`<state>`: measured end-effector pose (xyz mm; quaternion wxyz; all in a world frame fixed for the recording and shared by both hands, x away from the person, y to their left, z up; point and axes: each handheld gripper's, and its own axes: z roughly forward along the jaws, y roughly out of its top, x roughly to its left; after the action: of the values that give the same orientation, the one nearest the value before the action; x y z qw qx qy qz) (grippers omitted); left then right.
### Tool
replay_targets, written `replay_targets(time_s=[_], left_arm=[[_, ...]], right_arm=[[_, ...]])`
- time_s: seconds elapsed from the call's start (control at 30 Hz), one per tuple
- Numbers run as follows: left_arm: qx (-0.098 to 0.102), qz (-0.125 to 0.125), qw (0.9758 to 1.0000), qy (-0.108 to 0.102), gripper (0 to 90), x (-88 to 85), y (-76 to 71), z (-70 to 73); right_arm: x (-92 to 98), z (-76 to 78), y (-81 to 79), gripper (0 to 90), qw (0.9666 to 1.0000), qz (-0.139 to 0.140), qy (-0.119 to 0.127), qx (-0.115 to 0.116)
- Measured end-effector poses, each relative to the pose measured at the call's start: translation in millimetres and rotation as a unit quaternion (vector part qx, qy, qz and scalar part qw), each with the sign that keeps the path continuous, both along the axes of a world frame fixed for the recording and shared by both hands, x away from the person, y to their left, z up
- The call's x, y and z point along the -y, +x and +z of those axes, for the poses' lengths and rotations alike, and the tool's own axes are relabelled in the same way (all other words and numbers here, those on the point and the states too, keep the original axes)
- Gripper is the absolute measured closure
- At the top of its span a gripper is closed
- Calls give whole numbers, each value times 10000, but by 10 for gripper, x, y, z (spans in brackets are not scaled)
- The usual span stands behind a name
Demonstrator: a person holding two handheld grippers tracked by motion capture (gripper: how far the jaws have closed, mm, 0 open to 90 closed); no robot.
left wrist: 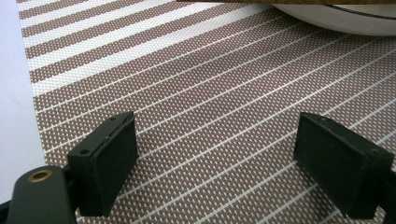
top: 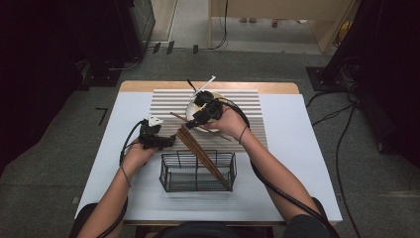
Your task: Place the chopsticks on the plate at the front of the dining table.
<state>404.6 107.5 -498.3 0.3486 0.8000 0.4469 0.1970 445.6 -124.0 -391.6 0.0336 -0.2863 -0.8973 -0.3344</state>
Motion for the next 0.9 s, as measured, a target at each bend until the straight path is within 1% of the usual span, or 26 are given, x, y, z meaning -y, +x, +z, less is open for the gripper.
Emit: replay_targets(time_s=[0.03,0.3,0.37,0.7,0.9], left_arm=[[1,-1,10000,1,139,0,0,0],[8,1,10000,-1,139,1,0,-1],[11,8,10000,-9,139,2,0,-2],[3,-7,10000,4,139,-1,0,0],[3,3,10000,-4,140,1,-1,-1]], right_arm=[[12,2,-21,445,10000,22,-8,26],[50,37,-105,457,9999,62,64,112],[65,54,-144,457,9999,54,60,136],[106,100,-242,470,9997,105,81,213],[136,144,-316,478,9996,78,58,247]])
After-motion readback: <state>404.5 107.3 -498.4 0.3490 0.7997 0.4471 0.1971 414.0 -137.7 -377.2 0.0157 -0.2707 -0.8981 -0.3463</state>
